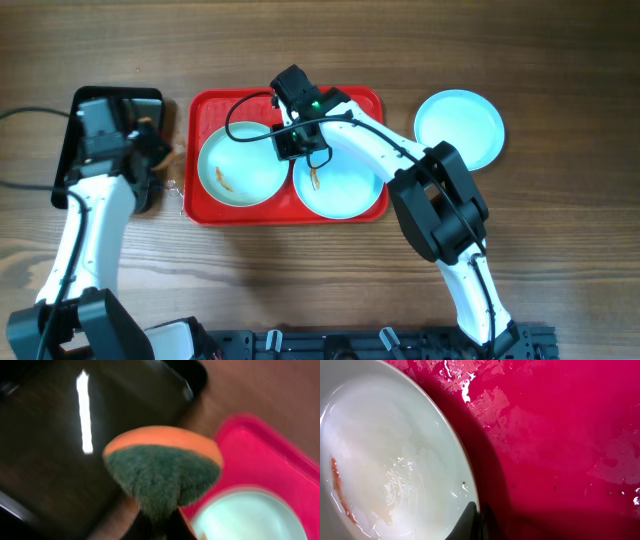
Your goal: Clean dirty plates on tray and stack at the side
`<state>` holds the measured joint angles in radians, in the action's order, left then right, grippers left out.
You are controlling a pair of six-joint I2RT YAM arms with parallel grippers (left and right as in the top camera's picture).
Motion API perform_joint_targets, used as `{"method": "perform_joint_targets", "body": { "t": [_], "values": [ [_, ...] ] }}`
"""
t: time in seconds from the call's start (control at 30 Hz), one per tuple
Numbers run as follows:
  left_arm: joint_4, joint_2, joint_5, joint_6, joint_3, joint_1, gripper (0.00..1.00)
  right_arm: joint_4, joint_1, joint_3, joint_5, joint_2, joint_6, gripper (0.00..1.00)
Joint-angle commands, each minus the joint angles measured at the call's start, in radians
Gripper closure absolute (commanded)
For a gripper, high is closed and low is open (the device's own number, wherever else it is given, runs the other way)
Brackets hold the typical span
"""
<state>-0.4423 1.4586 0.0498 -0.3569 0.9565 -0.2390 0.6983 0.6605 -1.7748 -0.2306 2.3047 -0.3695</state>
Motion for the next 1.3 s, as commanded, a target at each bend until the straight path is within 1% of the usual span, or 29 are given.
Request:
{"method": "perform_joint_targets", "body": {
  "t": [0.0, 0.03, 0.13, 0.2, 0.23, 0.37, 0.47, 0.6, 0.73, 0.87, 0.93, 1.0, 1.07, 1.1, 1.13, 1.17, 1.2, 1.23, 1.27],
  "values": [
    [0.097, 0.042, 0.010, 0.013, 0.007, -0.100, 0.96, 0.021, 0.004, 0.003, 0.028, 0.018, 0.011, 0.96],
    [0.143, 0.082, 0.011, 0.013, 0.007, -0.136, 0.96, 0.024, 0.004, 0.003, 0.027, 0.018, 0.023, 0.96],
    [0.218, 0.182, 0.011, 0.029, 0.007, -0.186, 0.96, 0.025, 0.004, 0.003, 0.027, 0.018, 0.029, 0.96],
    [0.256, 0.256, 0.010, 0.117, 0.007, -0.203, 0.96, 0.028, 0.004, 0.003, 0.027, 0.018, 0.029, 0.95],
    [0.268, 0.290, 0.011, 0.141, 0.007, -0.209, 0.96, 0.029, 0.004, 0.003, 0.028, 0.018, 0.029, 0.96],
    [0.278, 0.332, 0.011, 0.141, 0.007, -0.213, 0.96, 0.024, 0.004, 0.003, 0.027, 0.018, 0.028, 0.96],
    [0.258, 0.340, 0.011, 0.144, 0.007, -0.217, 0.96, 0.026, 0.004, 0.003, 0.027, 0.018, 0.028, 0.96],
    [0.225, 0.397, 0.012, 0.145, 0.007, -0.220, 0.96, 0.028, 0.004, 0.003, 0.027, 0.018, 0.029, 0.96],
    [0.228, 0.306, 0.011, 0.144, 0.019, -0.224, 0.96, 0.039, 0.004, 0.003, 0.027, 0.018, 0.029, 0.96],
    [0.234, 0.079, 0.010, 0.143, 0.024, -0.223, 0.96, 0.037, 0.004, 0.003, 0.027, 0.018, 0.028, 0.96],
    [0.238, -0.019, -0.020, 0.143, 0.024, -0.223, 0.96, 0.032, 0.004, 0.003, 0.027, 0.018, 0.028, 0.96],
    [0.221, -0.041, -0.094, 0.140, 0.024, -0.223, 0.96, 0.032, 0.004, 0.003, 0.027, 0.018, 0.028, 0.96],
    [0.189, -0.012, -0.122, 0.140, 0.024, -0.223, 0.96, 0.031, 0.004, 0.003, 0.027, 0.018, 0.028, 0.96],
    [0.175, 0.019, -0.166, 0.140, 0.024, -0.223, 0.96, 0.029, 0.004, 0.003, 0.027, 0.018, 0.028, 0.96],
    [0.174, 0.045, -0.274, 0.140, 0.024, -0.224, 0.96, 0.027, 0.004, 0.003, 0.027, 0.018, 0.028, 0.96],
    [0.177, 0.063, -0.492, 0.140, 0.024, -0.224, 0.96, 0.027, 0.004, 0.003, 0.027, 0.018, 0.023, 0.96],
    [0.176, 0.064, -0.612, 0.140, 0.024, -0.224, 0.96, 0.027, 0.003, 0.003, 0.028, 0.018, 0.003, 0.96],
    [0.151, 0.060, -0.774, 0.140, 0.024, -0.223, 0.96, 0.024, 0.003, 0.003, 0.028, 0.018, -0.014, 0.95],
    [0.117, 0.059, -0.874, 0.140, 0.024, -0.223, 0.96, 0.018, 0.003, 0.003, 0.027, 0.018, -0.027, 0.96]
  ]
}}
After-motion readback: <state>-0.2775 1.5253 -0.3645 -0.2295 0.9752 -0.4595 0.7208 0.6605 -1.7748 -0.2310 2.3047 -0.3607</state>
